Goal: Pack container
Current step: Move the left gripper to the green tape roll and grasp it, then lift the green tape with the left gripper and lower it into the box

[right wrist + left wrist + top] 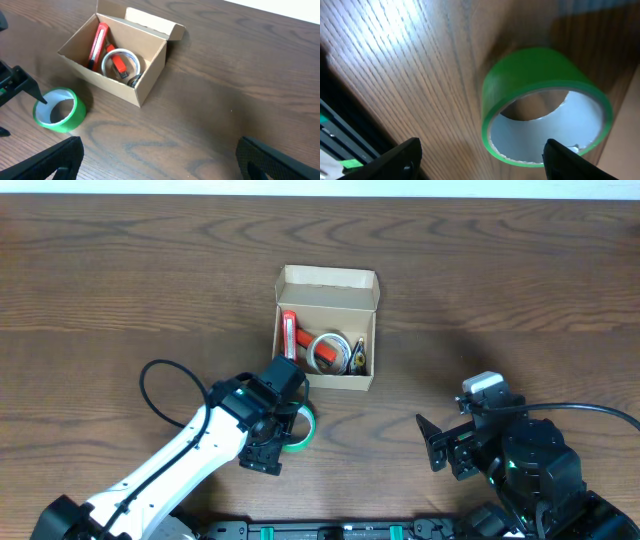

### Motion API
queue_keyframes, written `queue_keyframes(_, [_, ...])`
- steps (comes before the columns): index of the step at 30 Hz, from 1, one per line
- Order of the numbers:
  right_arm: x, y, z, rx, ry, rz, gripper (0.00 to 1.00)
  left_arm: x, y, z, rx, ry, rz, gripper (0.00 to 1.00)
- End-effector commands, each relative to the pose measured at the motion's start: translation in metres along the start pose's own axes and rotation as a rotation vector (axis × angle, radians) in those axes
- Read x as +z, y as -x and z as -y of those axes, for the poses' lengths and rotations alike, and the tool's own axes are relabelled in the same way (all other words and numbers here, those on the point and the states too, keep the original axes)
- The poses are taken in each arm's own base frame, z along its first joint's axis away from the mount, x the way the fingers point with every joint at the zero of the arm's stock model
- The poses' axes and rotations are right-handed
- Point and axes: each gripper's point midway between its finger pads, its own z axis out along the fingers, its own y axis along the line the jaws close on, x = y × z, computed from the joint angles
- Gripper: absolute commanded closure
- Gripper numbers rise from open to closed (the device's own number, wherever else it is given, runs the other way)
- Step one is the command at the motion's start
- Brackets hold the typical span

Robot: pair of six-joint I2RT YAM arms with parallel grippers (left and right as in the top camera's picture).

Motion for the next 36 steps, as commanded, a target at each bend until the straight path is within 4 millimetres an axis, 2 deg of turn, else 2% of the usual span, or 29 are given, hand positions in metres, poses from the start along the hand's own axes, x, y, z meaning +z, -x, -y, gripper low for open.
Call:
queue_keyframes(1, [0.0,-0.001,0.004,0.02,-0.017,-0.001,0.01,0.009,0.0,-0.007,-0.043,0.046,0.005,0.23])
queue_keyframes(7, [0.0,-0.001,0.004,0.02,-0.017,-0.001,0.01,0.026,-0.001,-0.009,-0.041,0.099,0.008,0.25])
queue_keyframes(12, [0.0,-0.001,0.004,0.02,-0.017,-0.001,0.01,0.04,0.001,-0.007,-0.046,0.122,0.017,0.32])
queue_keyframes(20, [0.0,-0.001,0.004,0.02,-0.017,-0.001,0.01,0.053,0.006,0.004,-0.039,0.093,0.041,0.59])
queue_keyframes(26, [0.0,-0.001,0.004,0.02,-0.017,-0.001,0.01,0.057,0.01,0.009,-0.032,0.064,0.056,0.91])
queue_keyframes(27, [0.0,-0.001,0.004,0.02,-0.017,-0.001,0.01,0.056,0.01,0.01,-0.031,0.059,0.057,0.95])
queue_keyframes(32, [0.0,-0.001,0.004,0.02,-0.017,-0.001,0.01,0.045,0.01,0.017,-0.022,0.005,0.066,0.95])
queue_keyframes(36, [0.0,-0.001,0.004,0.02,-0.017,-0.001,0.01,0.019,0.014,0.021,-0.045,-0.082,0.102,0.94])
